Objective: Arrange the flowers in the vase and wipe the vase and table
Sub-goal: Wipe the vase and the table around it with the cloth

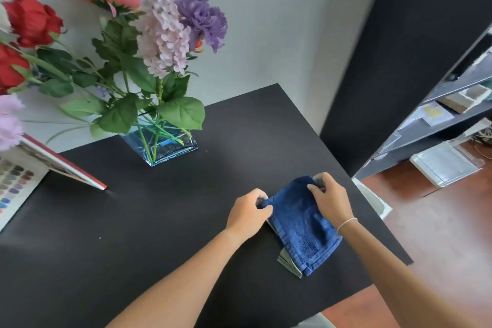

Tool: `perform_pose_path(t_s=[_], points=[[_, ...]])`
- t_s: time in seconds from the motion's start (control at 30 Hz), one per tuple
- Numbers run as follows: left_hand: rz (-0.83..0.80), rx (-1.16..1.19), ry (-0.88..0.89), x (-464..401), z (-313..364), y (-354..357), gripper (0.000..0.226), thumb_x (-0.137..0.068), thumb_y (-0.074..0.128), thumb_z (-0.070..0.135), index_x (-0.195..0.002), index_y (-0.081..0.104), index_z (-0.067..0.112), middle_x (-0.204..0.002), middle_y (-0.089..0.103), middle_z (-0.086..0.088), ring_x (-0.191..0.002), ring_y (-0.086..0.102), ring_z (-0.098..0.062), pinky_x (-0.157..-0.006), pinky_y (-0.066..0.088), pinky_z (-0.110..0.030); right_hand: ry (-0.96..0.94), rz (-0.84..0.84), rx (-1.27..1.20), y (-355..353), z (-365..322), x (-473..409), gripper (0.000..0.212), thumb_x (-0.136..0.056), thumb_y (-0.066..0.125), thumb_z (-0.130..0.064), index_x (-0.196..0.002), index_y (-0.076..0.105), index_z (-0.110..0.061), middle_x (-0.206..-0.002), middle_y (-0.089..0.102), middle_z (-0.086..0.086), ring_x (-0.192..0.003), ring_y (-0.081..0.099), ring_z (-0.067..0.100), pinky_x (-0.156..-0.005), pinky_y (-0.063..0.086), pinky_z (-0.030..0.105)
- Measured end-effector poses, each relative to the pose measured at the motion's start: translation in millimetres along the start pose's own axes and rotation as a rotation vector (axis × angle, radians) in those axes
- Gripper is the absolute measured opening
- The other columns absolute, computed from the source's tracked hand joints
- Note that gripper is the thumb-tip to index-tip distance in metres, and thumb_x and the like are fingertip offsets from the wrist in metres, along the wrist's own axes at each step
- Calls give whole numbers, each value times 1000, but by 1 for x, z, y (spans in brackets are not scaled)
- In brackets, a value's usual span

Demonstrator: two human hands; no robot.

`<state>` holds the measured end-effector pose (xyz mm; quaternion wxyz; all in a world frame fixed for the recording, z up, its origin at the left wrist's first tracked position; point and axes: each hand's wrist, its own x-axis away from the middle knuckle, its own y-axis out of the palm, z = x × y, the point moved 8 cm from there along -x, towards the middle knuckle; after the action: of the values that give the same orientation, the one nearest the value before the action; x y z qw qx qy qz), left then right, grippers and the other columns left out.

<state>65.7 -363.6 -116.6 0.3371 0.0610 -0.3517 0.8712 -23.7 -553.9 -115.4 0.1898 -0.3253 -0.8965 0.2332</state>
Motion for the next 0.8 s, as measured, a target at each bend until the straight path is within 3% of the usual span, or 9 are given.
perform_pose_path(t_s=[0.13,0.27,0.4,0.57,0.7,0.8], points=[[166,166,-4,5,-22,-55,13,-79,62,19,-77,54,29,-76,60,9,-68,52,-5,-57,39,-5,-76,-44,-156,24,-43,-6,10,-84,61,-11,-85,55,-19,-84,61,-5,-79,57,14,-71,42,21],[305,344,0,17,-43,-114,13,-79,63,10,-80,58,21,-76,61,8,-61,54,6,-58,40,-5,-170,-156,-221,61,-92,-6,26,-79,65,-6,-78,53,-28,-82,60,-7,-74,56,8,-62,44,5],[455,449,-1,28,-67,-166,18,-79,62,7,-84,61,25,-80,66,9,-66,58,9,-61,43,-5,-199,-242,-286,105,-128,-6,23,-79,65,-8,-83,55,-28,-84,61,-3,-74,55,11,-61,44,6],[598,469,32,33,-102,-213,22,-80,64,12,-84,64,34,-83,68,10,-74,61,5,-70,47,-12,-285,-301,-313,160,-166,-10,27,-81,64,-9,-106,62,-21,-90,62,-2,-81,57,11,-69,44,6],[670,444,122,26,-129,-241,21,-80,65,15,-83,65,36,-82,69,10,-75,61,4,-71,48,-12,-382,-306,-347,195,-184,-17,14,-81,65,-12,-88,65,-23,-84,66,-1,-76,59,9,-65,46,6],[709,477,219,17,-145,-250,24,-80,66,14,-81,66,38,-83,68,10,-76,61,3,-70,47,-10,-478,-284,-379,212,-189,-21,21,-81,66,-12,-76,60,-33,-74,63,-9,-62,56,-4,-59,43,4]])
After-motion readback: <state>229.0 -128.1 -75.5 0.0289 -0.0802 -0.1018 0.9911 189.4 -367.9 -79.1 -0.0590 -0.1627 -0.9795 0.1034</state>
